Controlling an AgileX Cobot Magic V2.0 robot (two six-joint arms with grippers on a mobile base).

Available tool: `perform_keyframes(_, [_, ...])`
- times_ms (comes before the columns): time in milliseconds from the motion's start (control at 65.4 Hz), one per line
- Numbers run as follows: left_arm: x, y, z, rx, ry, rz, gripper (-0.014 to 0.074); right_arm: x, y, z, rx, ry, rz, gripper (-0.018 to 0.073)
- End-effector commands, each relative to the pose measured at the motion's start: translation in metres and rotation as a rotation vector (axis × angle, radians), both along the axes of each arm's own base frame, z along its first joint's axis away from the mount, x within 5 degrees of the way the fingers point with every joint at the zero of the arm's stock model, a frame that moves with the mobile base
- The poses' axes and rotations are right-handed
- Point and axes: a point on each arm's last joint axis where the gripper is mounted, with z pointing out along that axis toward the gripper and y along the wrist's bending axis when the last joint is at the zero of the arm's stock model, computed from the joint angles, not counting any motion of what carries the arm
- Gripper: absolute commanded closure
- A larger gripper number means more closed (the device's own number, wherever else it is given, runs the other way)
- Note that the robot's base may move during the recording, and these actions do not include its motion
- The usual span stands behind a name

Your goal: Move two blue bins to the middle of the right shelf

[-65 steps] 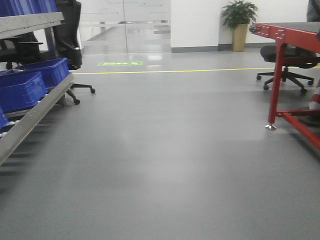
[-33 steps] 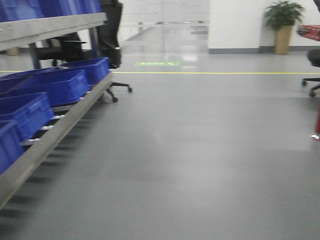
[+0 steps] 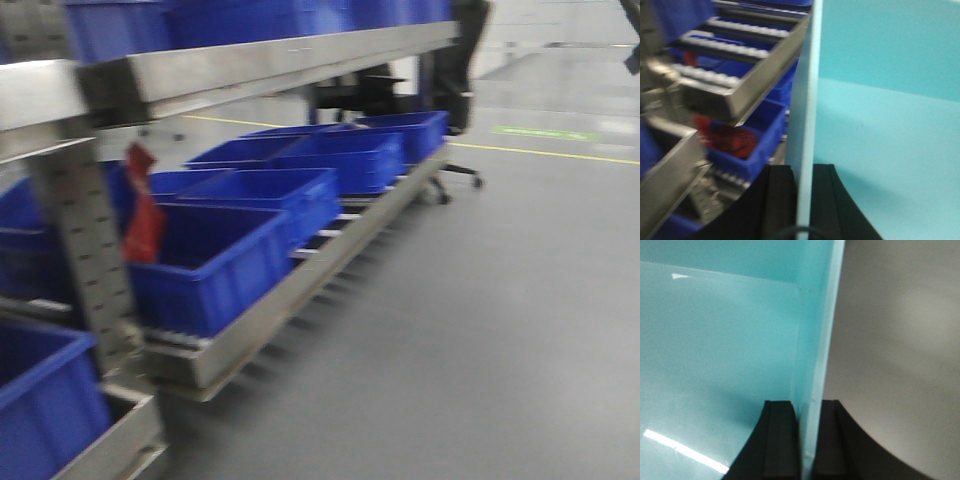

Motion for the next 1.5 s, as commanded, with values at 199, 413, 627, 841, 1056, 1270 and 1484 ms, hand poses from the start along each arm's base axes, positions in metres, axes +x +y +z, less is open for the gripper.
perform_keyframes(199, [-0.0046,-0.0035,0.0142,-0.056,-0.098,-0.043,0.0708,-0.0027,0.0012,0.0047,0.001,-0.02,0.026,0.0721])
perform_keyframes(413, [-0.0046,-0.0035,0.0142,-0.056,-0.098,-0.043,0.0708,-0.0027,0.0012,0.0047,0.001,-0.02,0.026,0.0721])
perform_keyframes(627, [-0.0046,-0.0035,0.0142,-0.056,-0.098,-0.043,0.0708,-0.0027,0.0012,0.0047,0.001,-0.02,0.026,0.0721])
perform_keyframes(841, [-0.0046,-0.0035,0.0142,-0.056,-0.098,-0.043,0.0708,-0.0027,0.0012,0.0047,0.001,-0.02,0.026,0.0721])
perform_keyframes(1056, [-0.0046,-0.0035,0.0142,-0.056,-0.098,-0.043,0.0708,-0.0027,0.0012,0.0047,0.001,-0.02,0.026,0.0721])
perform_keyframes(1270, [-0.0046,-0.0035,0.0142,-0.056,-0.098,-0.043,0.0708,-0.0027,0.0012,0.0047,0.001,-0.02,0.026,0.0721])
perform_keyframes(1484, [-0.0046,-0.0035,0.0142,-0.056,-0.098,-0.043,0.0708,-0.0027,0.0012,0.0047,0.001,-0.02,0.026,0.0721])
